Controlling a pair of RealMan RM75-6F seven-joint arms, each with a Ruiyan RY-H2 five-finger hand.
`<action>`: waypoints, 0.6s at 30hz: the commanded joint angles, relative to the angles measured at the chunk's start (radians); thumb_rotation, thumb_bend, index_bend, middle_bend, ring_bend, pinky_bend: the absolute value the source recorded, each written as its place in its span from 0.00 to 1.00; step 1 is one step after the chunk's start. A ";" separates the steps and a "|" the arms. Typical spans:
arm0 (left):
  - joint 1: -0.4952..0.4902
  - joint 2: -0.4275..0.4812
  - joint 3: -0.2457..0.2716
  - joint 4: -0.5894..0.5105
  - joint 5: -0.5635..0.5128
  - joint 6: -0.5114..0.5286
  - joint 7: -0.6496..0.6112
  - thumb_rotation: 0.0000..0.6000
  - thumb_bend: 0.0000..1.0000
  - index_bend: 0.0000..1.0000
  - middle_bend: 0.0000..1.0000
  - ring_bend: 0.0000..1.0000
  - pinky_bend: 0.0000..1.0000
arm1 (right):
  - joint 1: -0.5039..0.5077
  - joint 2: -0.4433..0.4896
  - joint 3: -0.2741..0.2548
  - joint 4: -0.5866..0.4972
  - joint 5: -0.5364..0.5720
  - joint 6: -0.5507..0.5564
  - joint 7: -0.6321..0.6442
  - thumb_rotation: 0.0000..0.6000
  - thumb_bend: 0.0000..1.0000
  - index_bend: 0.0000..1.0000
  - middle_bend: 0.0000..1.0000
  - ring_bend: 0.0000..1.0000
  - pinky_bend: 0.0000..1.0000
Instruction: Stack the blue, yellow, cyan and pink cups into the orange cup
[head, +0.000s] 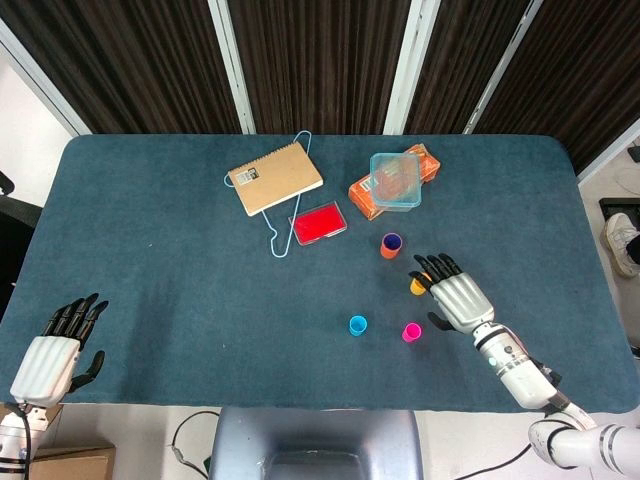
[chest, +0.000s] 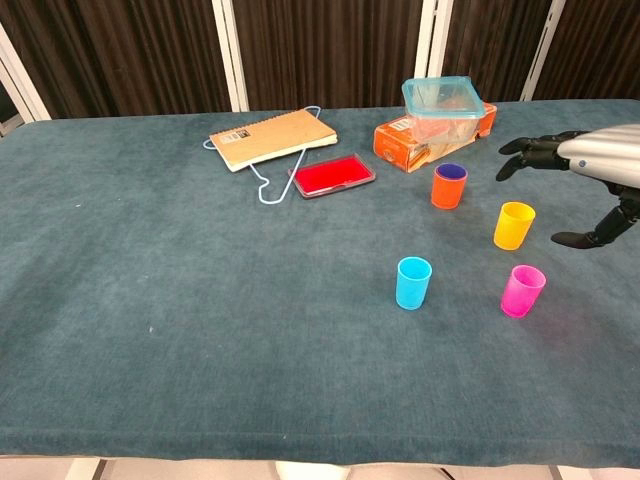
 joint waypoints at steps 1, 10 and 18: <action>-0.001 -0.001 0.001 0.000 0.000 -0.002 0.002 1.00 0.46 0.00 0.00 0.00 0.11 | 0.000 -0.030 0.012 0.054 0.023 -0.015 -0.011 1.00 0.43 0.33 0.00 0.00 0.00; 0.000 -0.001 0.001 0.001 -0.005 -0.003 0.000 1.00 0.46 0.00 0.00 0.00 0.11 | 0.018 -0.087 0.059 0.161 0.077 -0.055 -0.008 1.00 0.43 0.37 0.00 0.00 0.00; 0.000 -0.003 0.002 0.001 -0.006 -0.006 0.005 1.00 0.46 0.00 0.00 0.00 0.11 | 0.040 -0.127 0.079 0.212 0.101 -0.104 -0.002 1.00 0.43 0.44 0.00 0.00 0.00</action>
